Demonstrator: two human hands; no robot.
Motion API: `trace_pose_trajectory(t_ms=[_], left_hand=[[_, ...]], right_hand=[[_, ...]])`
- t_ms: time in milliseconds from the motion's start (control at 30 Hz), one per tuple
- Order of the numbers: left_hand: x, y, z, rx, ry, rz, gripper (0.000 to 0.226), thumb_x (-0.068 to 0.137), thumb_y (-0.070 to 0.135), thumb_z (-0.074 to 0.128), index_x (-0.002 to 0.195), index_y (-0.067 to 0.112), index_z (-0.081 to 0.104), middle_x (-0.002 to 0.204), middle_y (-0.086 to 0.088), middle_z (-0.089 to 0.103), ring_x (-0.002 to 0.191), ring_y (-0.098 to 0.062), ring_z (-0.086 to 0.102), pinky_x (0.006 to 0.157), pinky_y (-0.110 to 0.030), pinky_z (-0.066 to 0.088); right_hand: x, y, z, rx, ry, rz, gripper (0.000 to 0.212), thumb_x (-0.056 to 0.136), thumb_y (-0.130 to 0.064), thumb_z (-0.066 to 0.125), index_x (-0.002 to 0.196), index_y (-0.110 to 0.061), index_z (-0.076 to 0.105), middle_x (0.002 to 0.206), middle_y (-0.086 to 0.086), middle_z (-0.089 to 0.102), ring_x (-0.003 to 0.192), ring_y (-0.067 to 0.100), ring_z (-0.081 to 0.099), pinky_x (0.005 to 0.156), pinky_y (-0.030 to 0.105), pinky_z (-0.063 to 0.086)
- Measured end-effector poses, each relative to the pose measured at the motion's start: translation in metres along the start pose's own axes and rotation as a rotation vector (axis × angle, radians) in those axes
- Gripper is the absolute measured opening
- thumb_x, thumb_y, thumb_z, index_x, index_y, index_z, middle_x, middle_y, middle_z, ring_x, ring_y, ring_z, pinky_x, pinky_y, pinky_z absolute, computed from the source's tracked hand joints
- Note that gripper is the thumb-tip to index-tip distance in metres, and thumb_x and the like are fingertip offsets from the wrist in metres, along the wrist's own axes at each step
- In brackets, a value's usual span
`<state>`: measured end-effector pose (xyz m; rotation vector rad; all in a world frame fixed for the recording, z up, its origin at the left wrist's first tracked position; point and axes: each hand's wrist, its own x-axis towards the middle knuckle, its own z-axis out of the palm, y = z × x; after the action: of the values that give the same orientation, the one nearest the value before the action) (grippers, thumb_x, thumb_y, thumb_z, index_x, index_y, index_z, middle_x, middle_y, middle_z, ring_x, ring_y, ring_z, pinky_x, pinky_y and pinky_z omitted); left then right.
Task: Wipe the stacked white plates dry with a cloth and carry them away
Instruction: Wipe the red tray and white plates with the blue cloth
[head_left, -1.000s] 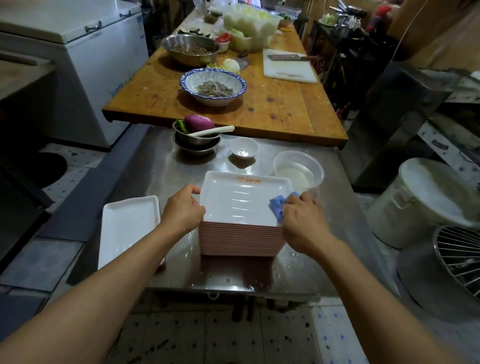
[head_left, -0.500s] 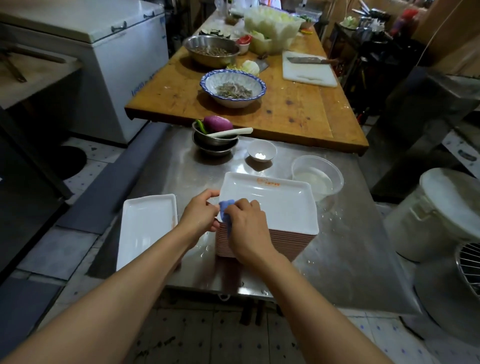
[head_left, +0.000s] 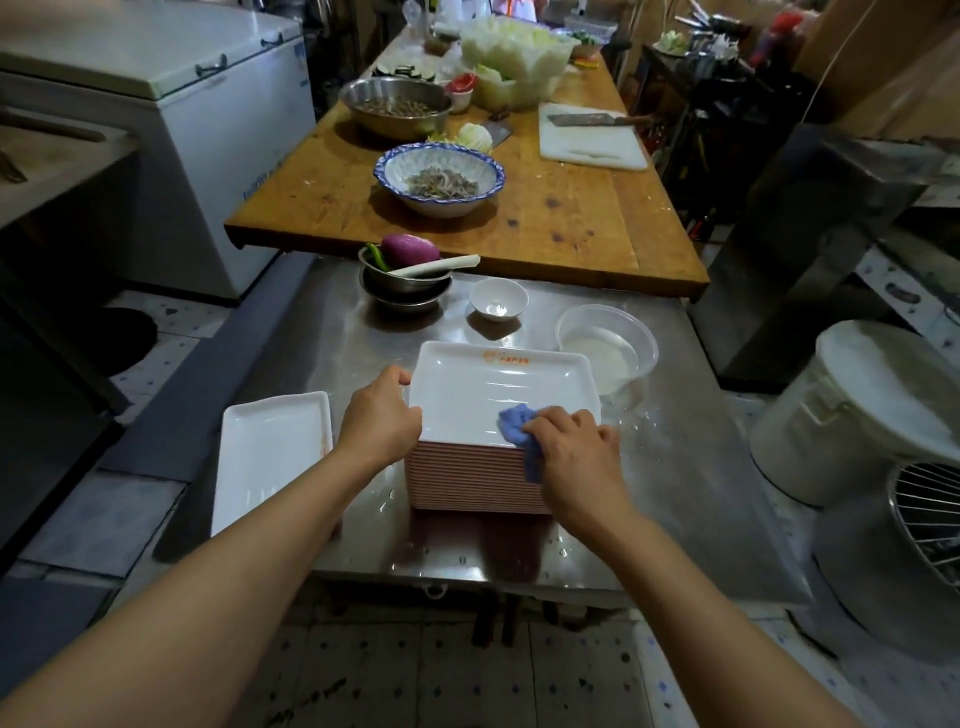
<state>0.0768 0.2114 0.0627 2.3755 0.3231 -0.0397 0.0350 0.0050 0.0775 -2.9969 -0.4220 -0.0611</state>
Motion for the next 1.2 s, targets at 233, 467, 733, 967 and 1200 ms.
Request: trace_pose_trajectory(t_ms=[233, 467, 733, 967, 1200], left_hand=[[-0.002, 0.003, 0.002, 0.104, 0.028, -0.025, 0.032, 0.088, 0.015, 0.058, 0.119, 0.018, 0.05, 0.105, -0.01, 0.064, 0.09, -0.028, 0.06, 0.079, -0.037, 0.052], [-0.03, 0.03, 0.012, 0.456, 0.217, 0.483, 0.036, 0.09, 0.043, 0.054, 0.115, 0.017, 0.062, 0.108, -0.003, 0.056, 0.1, -0.021, 0.051, 0.07, -0.032, 0.041], [-0.046, 0.053, 0.034, 0.622, 0.079, 0.765, 0.007, 0.08, 0.013, 0.07, 0.076, 0.008, 0.073, 0.076, -0.003, 0.06, 0.075, -0.021, 0.056, 0.049, -0.03, 0.047], [-0.046, 0.06, 0.017, 0.425, 0.18, 0.83, 0.015, 0.072, 0.012, 0.077, 0.071, 0.009, 0.062, 0.073, -0.004, 0.059, 0.064, -0.023, 0.056, 0.043, -0.026, 0.033], [-0.037, 0.083, -0.02, 0.349, 0.324, 0.818, 0.012, 0.09, 0.019, 0.062, 0.084, 0.009, 0.059, 0.068, -0.008, 0.063, 0.055, -0.027, 0.059, 0.045, -0.025, 0.033]], right_hand=[[-0.012, 0.028, -0.008, -0.137, -0.009, 0.03, 0.035, 0.085, -0.005, 0.052, 0.119, -0.016, 0.05, 0.125, 0.001, 0.046, 0.114, 0.022, 0.039, 0.092, 0.032, 0.034], [-0.013, 0.042, -0.032, 0.527, 0.244, 0.134, 0.017, 0.085, -0.001, 0.056, 0.071, -0.005, 0.065, 0.079, 0.01, 0.066, 0.078, 0.026, 0.061, 0.069, 0.039, 0.049], [-0.019, 0.05, -0.042, 0.618, 0.402, 0.239, 0.015, 0.085, 0.003, 0.055, 0.077, -0.002, 0.066, 0.065, -0.017, 0.053, 0.068, -0.004, 0.056, 0.063, 0.003, 0.039], [-0.021, 0.06, -0.04, 0.629, 0.434, 0.354, 0.011, 0.091, -0.01, 0.057, 0.098, -0.007, 0.064, 0.089, 0.001, 0.055, 0.079, 0.011, 0.051, 0.071, 0.013, 0.039], [-0.015, 0.052, -0.068, 0.784, 0.549, 0.391, 0.011, 0.088, -0.011, 0.061, 0.097, -0.017, 0.062, 0.094, 0.001, 0.057, 0.088, 0.017, 0.054, 0.073, 0.023, 0.04]])
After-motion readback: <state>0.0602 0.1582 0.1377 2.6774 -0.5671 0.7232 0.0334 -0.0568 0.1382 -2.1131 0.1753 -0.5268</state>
